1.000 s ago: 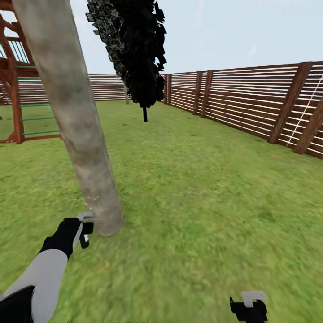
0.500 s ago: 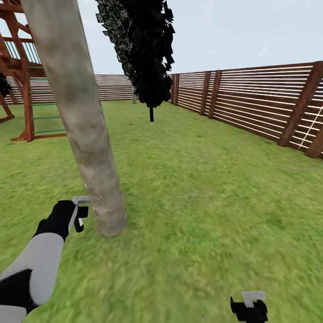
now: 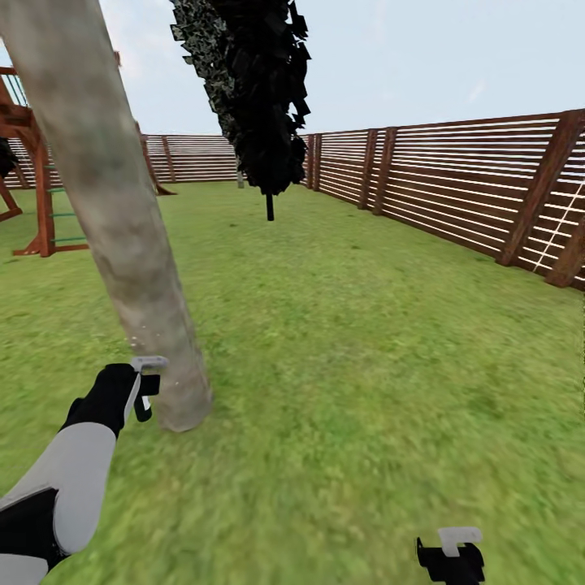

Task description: In the garden, pick up the pesticide atomizer on the floor and spray pesticide onto both trees until each tree trunk is fully covered.

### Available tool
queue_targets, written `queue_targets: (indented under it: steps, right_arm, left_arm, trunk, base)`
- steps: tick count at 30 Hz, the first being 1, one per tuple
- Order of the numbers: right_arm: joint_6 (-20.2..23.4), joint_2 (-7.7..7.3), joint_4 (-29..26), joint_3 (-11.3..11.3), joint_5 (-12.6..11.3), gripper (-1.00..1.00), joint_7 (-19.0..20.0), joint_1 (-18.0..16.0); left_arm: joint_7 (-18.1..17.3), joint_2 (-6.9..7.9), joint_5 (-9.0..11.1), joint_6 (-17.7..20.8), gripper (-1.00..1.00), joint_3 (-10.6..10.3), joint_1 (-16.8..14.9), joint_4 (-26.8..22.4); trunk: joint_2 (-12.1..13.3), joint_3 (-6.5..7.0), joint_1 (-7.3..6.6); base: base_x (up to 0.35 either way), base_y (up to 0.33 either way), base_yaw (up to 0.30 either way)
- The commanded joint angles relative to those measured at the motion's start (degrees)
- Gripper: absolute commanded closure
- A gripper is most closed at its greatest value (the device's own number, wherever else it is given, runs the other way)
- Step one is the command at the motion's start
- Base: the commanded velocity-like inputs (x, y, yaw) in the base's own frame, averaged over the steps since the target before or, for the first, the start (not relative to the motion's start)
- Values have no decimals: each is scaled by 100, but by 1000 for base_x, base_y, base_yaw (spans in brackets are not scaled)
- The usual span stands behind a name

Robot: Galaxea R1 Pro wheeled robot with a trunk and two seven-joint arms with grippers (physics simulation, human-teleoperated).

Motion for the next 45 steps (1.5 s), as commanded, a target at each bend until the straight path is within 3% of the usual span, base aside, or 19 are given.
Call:
queue_targets:
  steps: [1,10,14,18,37,42,43,45]
  right_arm:
    - [-25,0,13,-36,60,-100,-24,-6]
    - [-26,9,13,-29,60,-100,-24,-6]
    - [-26,7,13,-29,60,-100,-24,-6]
    - [-25,6,13,-32,60,-100,-24,-6]
    - [-28,1,13,-30,60,-100,-27,-6]
    - [-28,6,13,-29,60,-100,-25,-6]
    - [-28,6,13,-31,60,-100,-27,-6]
    - [-28,4,13,-31,60,-100,-28,-6]
  left_arm:
    - [-37,-2,-52,20,100,11,1,-9]
    - [-4,18,-56,12,100,16,19,5]
    - [5,71,-66,-6,100,17,182,8]
    - [9,4,-52,-70,100,40,365,13]
    - [23,4,-54,-60,100,27,382,-4]
    - [28,129,-77,-59,100,53,398,-1]
    - [28,208,-78,-65,100,58,445,6]
    - [25,197,-65,-76,100,40,652,6]
  trunk:
    - [-3,-5,-1]
    - [-3,-5,-1]
    - [-3,-5,-1]
    - [-3,-5,-1]
    - [-3,-5,-1]
    - [-3,-5,-1]
    - [-3,-5,-1]
    - [-3,-5,-1]
  base:
    - [14,-274,0]
    - [113,-268,179]
    - [169,-250,276]
    - [130,-254,217]
    - [155,-229,55]
    - [112,-259,273]
    - [101,-262,275]
    - [106,-263,227]
